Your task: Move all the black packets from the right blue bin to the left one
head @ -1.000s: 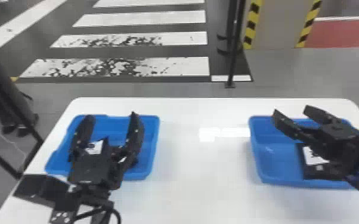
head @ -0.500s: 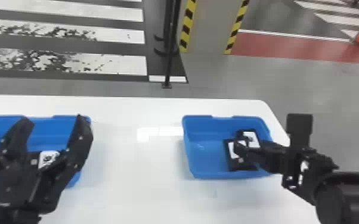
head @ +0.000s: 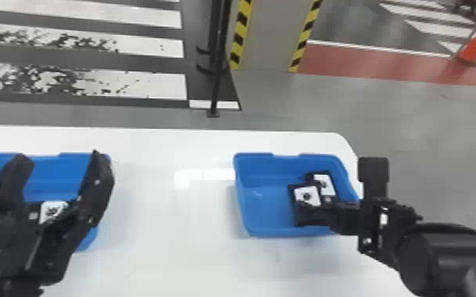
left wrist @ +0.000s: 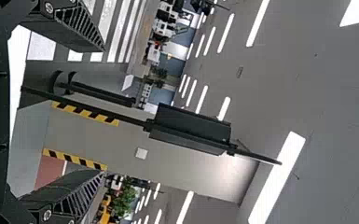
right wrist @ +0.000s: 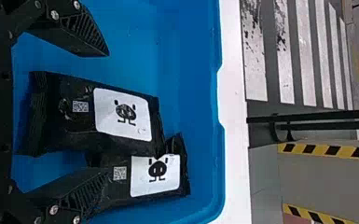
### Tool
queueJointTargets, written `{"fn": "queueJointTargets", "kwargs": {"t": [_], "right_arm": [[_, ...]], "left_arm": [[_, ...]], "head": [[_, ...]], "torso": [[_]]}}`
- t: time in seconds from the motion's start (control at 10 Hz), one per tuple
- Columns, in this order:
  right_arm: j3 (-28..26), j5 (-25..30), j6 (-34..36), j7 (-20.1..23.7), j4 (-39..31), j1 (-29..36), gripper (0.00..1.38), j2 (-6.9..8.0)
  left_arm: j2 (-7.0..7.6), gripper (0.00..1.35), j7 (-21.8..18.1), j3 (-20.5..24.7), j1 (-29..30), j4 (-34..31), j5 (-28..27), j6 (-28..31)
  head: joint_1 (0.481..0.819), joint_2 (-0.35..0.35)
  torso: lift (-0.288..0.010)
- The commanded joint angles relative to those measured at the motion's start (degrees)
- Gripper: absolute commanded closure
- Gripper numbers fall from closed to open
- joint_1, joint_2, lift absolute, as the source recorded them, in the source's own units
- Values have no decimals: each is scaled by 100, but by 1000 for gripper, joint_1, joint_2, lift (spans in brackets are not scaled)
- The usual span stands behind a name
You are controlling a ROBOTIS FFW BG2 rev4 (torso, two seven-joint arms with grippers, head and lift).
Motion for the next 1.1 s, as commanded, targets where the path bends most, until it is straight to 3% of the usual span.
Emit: {"fn": "queueJointTargets", "kwargs": {"t": [0.0, 0.3, 0.4, 0.5, 0.6, 1.0], "right_arm": [[59, -33, 51, -21, 109, -45, 173, 0], [59, -56, 93, -100, 250, -87, 246, 0], [59, -90, 93, -100, 306, -130, 443, 0], [93, -239, 121, -109, 390, -158, 834, 0], [93, -387, 304, -171, 446, -200, 961, 0], [93, -673, 219, -250, 432, -130, 1107, -9]], "left_arm": [[-1, 108, -2, 0, -14, 13, 0, 36], [-1, 108, -2, 12, -14, 27, 0, 78], [-1, 108, -10, 12, -14, 42, 0, 78], [-1, 108, -10, 12, -14, 56, 0, 78], [-1, 108, -10, 12, -28, 70, 0, 78], [-1, 110, -19, 12, -56, 84, 12, 78]], "head": [[695, -227], [695, -225], [695, -227], [695, -227], [695, -222], [695, -204]], "torso": [[-140], [-140], [-140], [-140], [-140], [-140]]}}
